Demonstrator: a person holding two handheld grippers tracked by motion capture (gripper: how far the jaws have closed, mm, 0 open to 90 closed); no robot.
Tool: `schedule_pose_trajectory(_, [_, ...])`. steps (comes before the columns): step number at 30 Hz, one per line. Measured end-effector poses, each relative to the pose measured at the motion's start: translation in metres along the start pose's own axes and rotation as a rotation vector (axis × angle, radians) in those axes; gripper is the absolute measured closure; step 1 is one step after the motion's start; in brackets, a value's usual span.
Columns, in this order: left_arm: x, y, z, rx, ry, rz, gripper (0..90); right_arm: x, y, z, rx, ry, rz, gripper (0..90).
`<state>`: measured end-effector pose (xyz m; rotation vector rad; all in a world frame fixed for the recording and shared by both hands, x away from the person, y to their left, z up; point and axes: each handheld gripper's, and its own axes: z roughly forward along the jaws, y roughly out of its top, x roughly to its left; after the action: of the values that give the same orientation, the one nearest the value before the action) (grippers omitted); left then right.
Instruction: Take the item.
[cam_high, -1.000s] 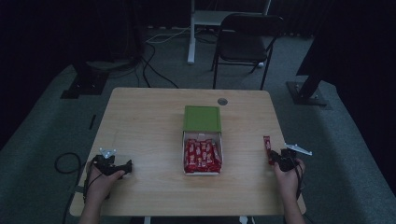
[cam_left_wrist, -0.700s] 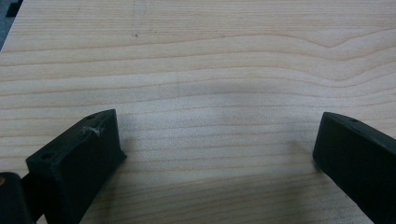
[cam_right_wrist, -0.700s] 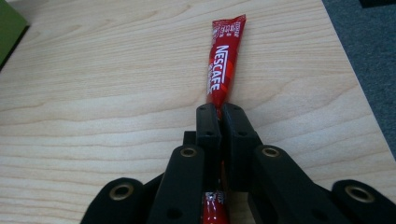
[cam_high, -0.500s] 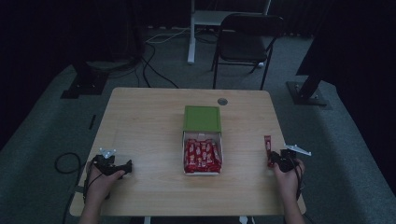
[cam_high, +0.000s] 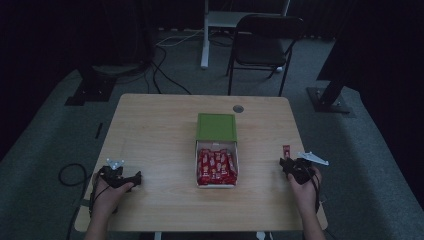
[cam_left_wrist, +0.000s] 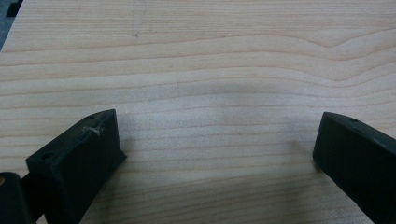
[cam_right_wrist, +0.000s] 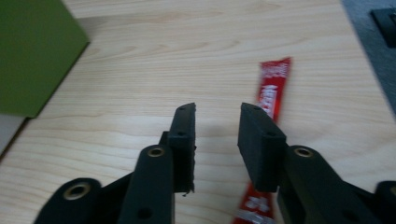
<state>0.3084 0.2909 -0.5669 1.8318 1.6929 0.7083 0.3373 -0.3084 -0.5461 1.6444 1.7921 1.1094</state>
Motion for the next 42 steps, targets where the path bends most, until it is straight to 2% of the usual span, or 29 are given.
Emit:
schedule_pose_trajectory(5, [0.0,0.0,0.0,-0.001,0.0,-0.001,1.7,0.008,-0.002,0.005,0.013,0.036,-0.03,60.5])
schedule_pose_trajectory(6, [0.0,0.0,0.0,0.0,0.0,0.0,1.7,0.01,-0.004,0.008,0.023,0.051,-0.036,53.6])
schedule_pose_trajectory(7, [0.0,0.0,0.0,0.0,0.0,0.0,1.7,0.01,-0.004,0.008,0.023,0.051,-0.036,53.6])
schedule_pose_trajectory(9, [0.0,0.0,0.0,-0.001,0.0,-0.001,1.7,0.011,-0.006,0.013,0.012,0.056,-0.025,44.5])
schedule_pose_trajectory(10, [0.0,0.0,0.0,-0.001,0.0,-0.001,1.7,0.011,-0.006,0.013,0.012,0.056,-0.025,44.5])
schedule_pose_trajectory(12, [0.0,0.0,0.0,0.0,0.0,-0.001,1.7,0.011,-0.008,0.016,0.012,0.051,-0.042,38.0])
schedule_pose_trajectory(15, [0.0,0.0,0.0,0.0,0.0,0.0,1.7,0.011,-0.009,0.016,0.021,0.049,-0.037,36.2])
schedule_pose_trajectory(16, [0.0,0.0,0.0,0.001,0.0,0.001,1.7,0.012,-0.01,0.018,0.027,0.049,-0.028,32.8])
schedule_pose_trajectory(17, [0.0,0.0,0.0,0.001,0.0,0.001,1.7,0.012,-0.01,0.018,0.027,0.049,-0.028,32.8])
schedule_pose_trajectory(19, [0.0,0.0,0.0,0.001,0.0,0.001,1.7,0.014,-0.013,0.021,0.042,0.051,-0.069,31.6])
schedule_pose_trajectory(21, [0.0,0.0,0.0,0.001,0.0,0.001,1.7,0.015,-0.014,0.022,0.049,0.056,-0.077,30.5])
schedule_pose_trajectory(25, [0.0,0.0,0.0,0.001,0.0,0.001,1.7,0.021,-0.016,0.026,0.081,0.064,-0.145,29.2])
schedule_pose_trajectory(29, [0.0,0.0,0.0,0.001,0.0,0.001,1.7,0.023,-0.017,0.029,0.1,0.065,-0.161,28.6])
schedule_pose_trajectory(36, [0.0,0.0,0.0,0.001,0.0,0.001,1.7,0.026,-0.017,0.03,0.104,0.037,-0.181,28.1])
schedule_pose_trajectory(40, [0.0,0.0,0.0,0.0,0.0,0.001,1.7,0.032,-0.018,0.031,0.117,0.008,-0.234,25.6])
schedule_pose_trajectory(42, [0.0,0.0,0.0,0.0,0.0,0.001,1.7,0.032,-0.018,0.032,0.119,0.003,-0.229,23.2])
